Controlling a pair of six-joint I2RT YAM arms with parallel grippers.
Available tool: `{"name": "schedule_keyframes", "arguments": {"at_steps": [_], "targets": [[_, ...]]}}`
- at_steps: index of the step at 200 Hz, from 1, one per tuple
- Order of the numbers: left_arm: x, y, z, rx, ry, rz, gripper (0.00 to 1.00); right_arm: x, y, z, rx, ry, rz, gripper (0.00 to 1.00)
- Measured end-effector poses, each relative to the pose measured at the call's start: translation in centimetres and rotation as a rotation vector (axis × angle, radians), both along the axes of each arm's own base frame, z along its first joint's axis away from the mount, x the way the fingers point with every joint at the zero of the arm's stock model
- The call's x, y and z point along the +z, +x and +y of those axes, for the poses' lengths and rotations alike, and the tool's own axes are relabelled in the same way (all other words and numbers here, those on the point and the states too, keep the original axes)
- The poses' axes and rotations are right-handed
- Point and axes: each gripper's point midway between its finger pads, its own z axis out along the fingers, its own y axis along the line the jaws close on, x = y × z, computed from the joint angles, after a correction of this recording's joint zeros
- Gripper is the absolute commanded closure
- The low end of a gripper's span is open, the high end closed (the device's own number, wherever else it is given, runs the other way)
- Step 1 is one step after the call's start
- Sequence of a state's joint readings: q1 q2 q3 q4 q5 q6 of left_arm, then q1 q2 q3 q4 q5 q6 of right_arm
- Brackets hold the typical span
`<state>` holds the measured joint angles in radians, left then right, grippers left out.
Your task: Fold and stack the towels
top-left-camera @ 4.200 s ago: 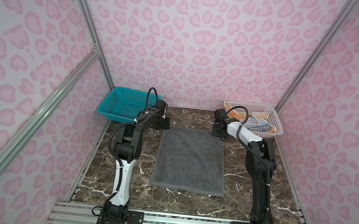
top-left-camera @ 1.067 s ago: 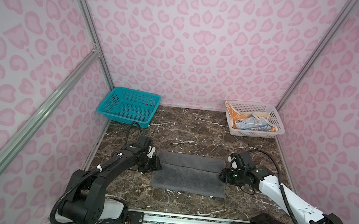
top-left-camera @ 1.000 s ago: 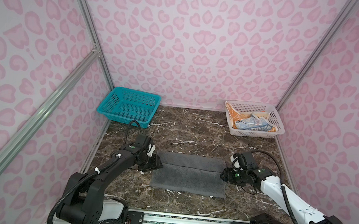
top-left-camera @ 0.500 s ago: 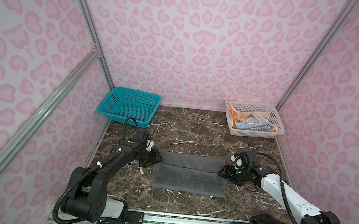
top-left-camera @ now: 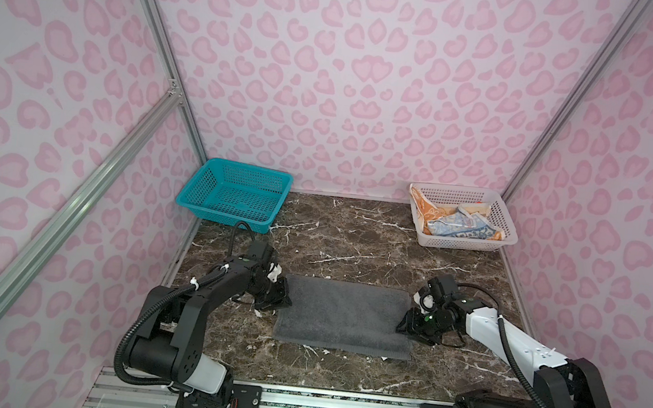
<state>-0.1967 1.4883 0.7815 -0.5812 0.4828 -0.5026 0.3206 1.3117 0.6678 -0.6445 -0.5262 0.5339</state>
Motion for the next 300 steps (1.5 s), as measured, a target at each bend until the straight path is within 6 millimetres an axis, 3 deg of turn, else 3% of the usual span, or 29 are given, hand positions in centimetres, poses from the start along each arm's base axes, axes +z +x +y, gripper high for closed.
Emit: {"name": "schedule_keyframes", "arguments": {"at_steps": [38, 71, 91, 111, 143, 177, 195, 213, 243, 272, 300], "targets": [[-0.1, -0.4, 0.4, -0.006, 0.025, 0.016, 0.97, 0.5, 0.1, 0.0, 0.071, -0.053, 0.015, 0.69], [2.7, 1.5, -0.3, -0.024, 0.003, -0.081, 0.97, 2.6, 1.5, 1.1, 0.169, -0.083, -0.072, 0.73], [3.2, 1.8, -1.3, -0.06, -0.016, -0.107, 0.97, 2.4, 1.3, 2.2, 0.209, -0.069, -0.087, 0.79], [2.1, 1.3, -2.0, -0.085, -0.021, -0.078, 0.97, 0.7, 0.3, 3.3, 0.243, -0.076, -0.046, 0.83], [-1.8, -0.9, -1.2, -0.059, 0.019, 0.049, 0.97, -2.0, -1.5, 3.3, 0.282, -0.151, 0.04, 0.89], [-2.8, -0.7, -1.7, -0.056, -0.001, 0.094, 0.97, -2.6, -0.8, 2.6, 0.263, -0.205, 0.039, 0.92], [-2.8, 0.3, -2.3, -0.06, -0.023, 0.113, 0.97, -2.4, 0.9, 2.1, 0.246, -0.241, 0.008, 0.91], [-2.3, 2.2, -2.9, -0.07, -0.023, 0.093, 0.97, -1.6, 3.2, 2.1, 0.263, -0.279, -0.079, 0.86], [0.1, 7.1, -2.8, -0.086, 0.024, -0.083, 0.94, 2.3, 7.7, 4.3, 0.354, -0.272, -0.32, 0.54], [3.9, 8.9, -3.3, -0.097, 0.005, -0.215, 0.72, 5.9, 9.3, 6.9, 0.508, -0.301, -0.551, 0.29], [8.2, 9.8, -2.9, -0.082, 0.015, -0.351, 0.51, 7.4, 9.1, 10.3, 0.696, -0.333, -0.716, 0.18]]}}
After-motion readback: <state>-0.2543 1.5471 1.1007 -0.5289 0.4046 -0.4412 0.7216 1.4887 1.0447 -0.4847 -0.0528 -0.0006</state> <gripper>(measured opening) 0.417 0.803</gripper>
